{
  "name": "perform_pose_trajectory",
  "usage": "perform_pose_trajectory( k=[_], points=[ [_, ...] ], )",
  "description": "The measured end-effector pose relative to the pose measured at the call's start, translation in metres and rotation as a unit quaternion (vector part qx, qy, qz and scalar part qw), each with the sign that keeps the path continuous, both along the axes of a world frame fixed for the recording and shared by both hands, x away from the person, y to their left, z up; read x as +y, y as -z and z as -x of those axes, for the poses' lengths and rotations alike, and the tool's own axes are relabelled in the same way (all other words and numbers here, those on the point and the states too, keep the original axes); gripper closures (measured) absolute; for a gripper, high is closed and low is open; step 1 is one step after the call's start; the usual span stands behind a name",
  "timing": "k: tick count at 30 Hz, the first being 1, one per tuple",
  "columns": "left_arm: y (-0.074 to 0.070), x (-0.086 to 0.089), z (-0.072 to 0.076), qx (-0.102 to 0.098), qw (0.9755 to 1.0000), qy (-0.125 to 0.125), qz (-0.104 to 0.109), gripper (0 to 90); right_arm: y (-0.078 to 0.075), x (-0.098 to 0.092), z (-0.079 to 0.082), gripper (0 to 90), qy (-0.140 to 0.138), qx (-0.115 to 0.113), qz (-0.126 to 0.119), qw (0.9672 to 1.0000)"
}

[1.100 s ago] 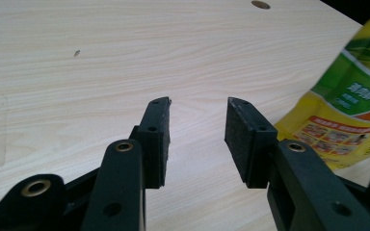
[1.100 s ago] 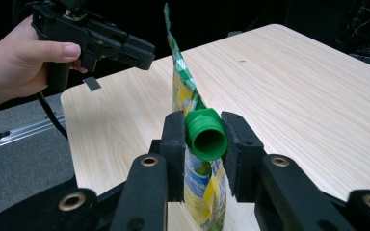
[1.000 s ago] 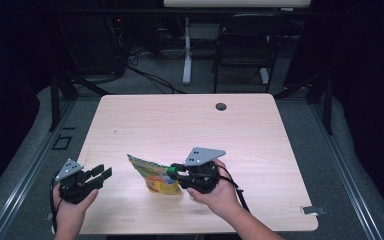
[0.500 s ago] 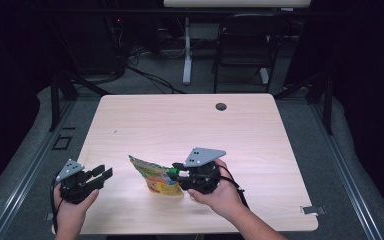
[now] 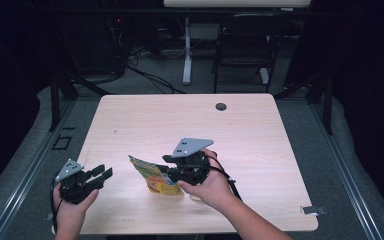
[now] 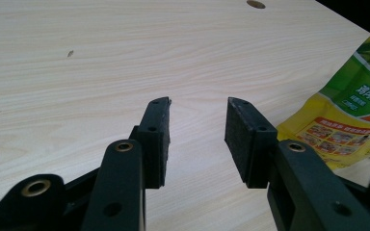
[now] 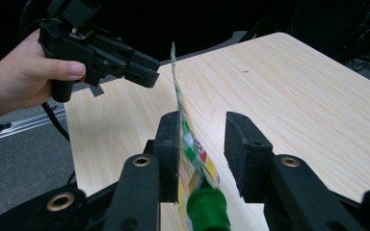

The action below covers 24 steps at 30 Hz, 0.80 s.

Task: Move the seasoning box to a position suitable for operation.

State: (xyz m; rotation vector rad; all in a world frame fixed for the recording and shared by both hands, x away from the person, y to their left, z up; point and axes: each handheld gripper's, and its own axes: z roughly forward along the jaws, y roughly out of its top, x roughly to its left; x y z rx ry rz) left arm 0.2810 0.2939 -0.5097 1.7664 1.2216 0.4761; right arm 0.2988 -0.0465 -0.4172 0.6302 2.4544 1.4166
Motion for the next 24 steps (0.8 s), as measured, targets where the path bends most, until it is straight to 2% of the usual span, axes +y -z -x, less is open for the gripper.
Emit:
perform_pose_trajectory(
  k=[2,14,20,24],
  points=[
    [-0.001,0.000,0.000,0.000,1.0000,-0.001,-0.001,61.4,-0.002,0.004,-0.001,67.7,-0.002,0.002,0.000,1.0000],
    [-0.001,0.002,0.000,-0.001,1.0000,-0.001,0.001,61.4,-0.019,0.028,-0.013,70.7,-0.025,0.012,0.035,0.9990],
    [-0.001,0.002,0.000,-0.004,1.0000,-0.004,0.005,61.4,-0.020,0.038,-0.019,71.5,-0.030,0.022,0.054,0.9979],
    [-0.001,0.003,0.000,-0.004,1.0000,-0.005,0.005,61.4,-0.019,0.043,-0.022,72.4,-0.032,0.029,0.057,0.9974]
  ],
)
